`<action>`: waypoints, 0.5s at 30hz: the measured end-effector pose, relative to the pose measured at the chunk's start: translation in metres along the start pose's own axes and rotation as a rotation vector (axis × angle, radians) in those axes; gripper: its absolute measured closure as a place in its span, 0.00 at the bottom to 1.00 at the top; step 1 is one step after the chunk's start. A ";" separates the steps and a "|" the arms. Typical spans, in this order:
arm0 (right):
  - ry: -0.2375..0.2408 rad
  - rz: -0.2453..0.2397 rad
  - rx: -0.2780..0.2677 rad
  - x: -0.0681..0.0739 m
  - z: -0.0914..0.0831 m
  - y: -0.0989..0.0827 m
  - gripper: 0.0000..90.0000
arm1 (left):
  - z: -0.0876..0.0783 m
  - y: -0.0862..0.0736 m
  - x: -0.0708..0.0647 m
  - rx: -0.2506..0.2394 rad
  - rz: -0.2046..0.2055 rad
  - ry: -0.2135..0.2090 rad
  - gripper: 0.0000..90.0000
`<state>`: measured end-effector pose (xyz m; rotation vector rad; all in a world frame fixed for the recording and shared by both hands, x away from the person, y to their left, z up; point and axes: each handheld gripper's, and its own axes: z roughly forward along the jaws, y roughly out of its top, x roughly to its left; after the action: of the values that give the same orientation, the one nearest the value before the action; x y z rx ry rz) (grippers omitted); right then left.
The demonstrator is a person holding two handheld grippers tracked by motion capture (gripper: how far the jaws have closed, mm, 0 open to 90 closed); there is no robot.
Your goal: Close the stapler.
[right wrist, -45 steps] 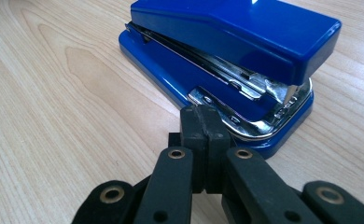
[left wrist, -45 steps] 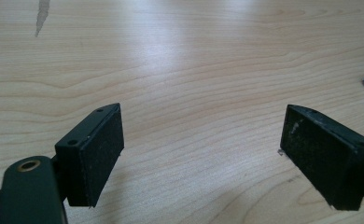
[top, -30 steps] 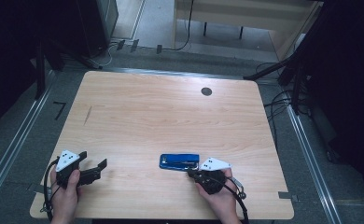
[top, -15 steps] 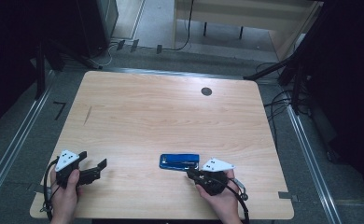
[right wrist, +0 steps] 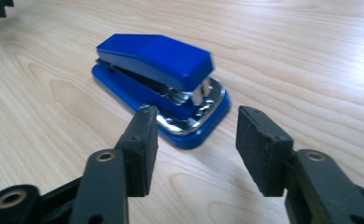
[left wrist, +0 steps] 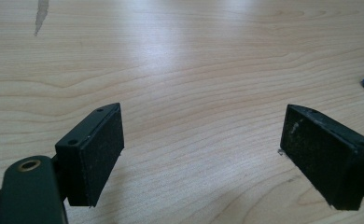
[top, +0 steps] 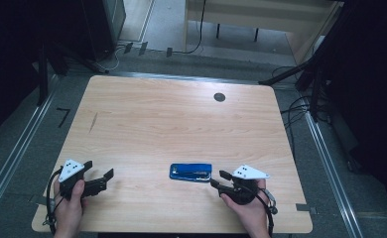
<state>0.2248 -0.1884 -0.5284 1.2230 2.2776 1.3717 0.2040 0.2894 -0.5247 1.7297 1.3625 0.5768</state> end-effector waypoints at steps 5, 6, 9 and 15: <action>-0.006 -0.001 -0.001 -0.007 -0.004 0.000 0.47 | 0.000 0.000 0.000 -0.002 -0.002 -0.001 0.16; -0.003 0.004 -0.001 -0.009 -0.005 -0.001 0.45 | 0.000 0.000 0.000 -0.002 -0.002 -0.001 0.16; 0.016 0.014 -0.004 -0.014 -0.007 -0.001 0.36 | 0.000 0.000 0.000 -0.002 -0.001 -0.001 0.16; 0.001 0.032 -0.014 -0.020 -0.010 0.000 0.29 | 0.000 0.000 0.000 -0.002 -0.002 -0.002 0.16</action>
<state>0.2315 -0.2099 -0.5273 1.2601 2.2541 1.3975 0.2041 0.2895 -0.5248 1.7271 1.3619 0.5750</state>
